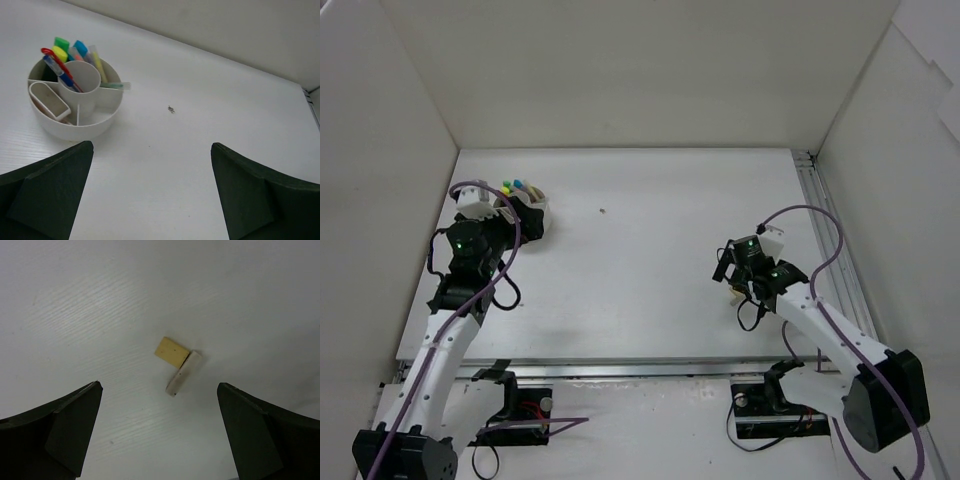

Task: Sort the stationery into containers
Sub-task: Pick up the stationery from the center of the board.

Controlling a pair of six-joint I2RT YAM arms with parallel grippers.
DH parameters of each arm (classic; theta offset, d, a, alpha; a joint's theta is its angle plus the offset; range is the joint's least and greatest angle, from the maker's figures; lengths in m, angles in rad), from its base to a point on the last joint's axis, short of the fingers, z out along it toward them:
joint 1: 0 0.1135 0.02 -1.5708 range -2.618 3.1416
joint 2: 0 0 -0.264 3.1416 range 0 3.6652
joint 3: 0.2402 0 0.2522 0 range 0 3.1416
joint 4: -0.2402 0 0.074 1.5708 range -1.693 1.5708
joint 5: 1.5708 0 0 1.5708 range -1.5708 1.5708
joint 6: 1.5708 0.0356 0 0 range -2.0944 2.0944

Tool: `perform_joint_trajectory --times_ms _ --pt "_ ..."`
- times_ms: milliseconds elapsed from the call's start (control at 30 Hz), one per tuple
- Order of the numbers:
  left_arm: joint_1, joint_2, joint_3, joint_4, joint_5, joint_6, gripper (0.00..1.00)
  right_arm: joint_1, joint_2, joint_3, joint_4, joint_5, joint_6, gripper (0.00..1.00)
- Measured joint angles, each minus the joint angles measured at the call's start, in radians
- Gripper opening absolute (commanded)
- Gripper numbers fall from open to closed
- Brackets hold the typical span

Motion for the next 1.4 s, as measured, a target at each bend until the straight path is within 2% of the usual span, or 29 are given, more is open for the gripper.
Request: perform_joint_trajectory --times_ms 200,433,533,667,800,1100,1133,1167,1400 --pt "-0.053 -0.017 -0.024 -0.013 0.101 0.013 0.99 -0.077 0.105 -0.014 -0.013 -0.1 0.047 0.98" --pt "-0.094 0.016 -0.034 -0.022 0.13 0.026 0.99 -0.083 0.121 -0.084 -0.024 -0.156 0.101 0.94" --pt "-0.105 0.016 -0.034 -0.022 0.141 0.031 0.99 -0.083 0.135 -0.088 -0.031 -0.16 0.115 0.83" --pt "-0.115 0.013 -0.034 -0.026 0.145 0.035 0.99 -0.085 0.151 -0.088 -0.031 -0.153 0.13 0.63" --pt "-0.123 -0.002 -0.034 -0.029 0.145 0.036 0.99 -0.099 0.188 -0.088 -0.031 -0.14 0.122 0.53" --pt "-0.14 -0.047 -0.082 -0.024 0.13 0.034 0.99 -0.127 0.21 -0.082 -0.022 -0.115 0.085 0.22" --pt "-0.14 -0.045 -0.085 -0.024 0.13 0.034 0.99 -0.132 0.213 -0.082 -0.017 -0.115 0.074 0.14" --pt "-0.142 -0.043 -0.085 -0.024 0.129 0.034 0.99 -0.135 0.216 -0.081 -0.012 -0.115 0.065 0.0" --pt "-0.162 -0.005 -0.063 -0.042 0.118 0.038 0.99 -0.139 0.2 -0.07 -0.002 -0.146 -0.072 0.0"
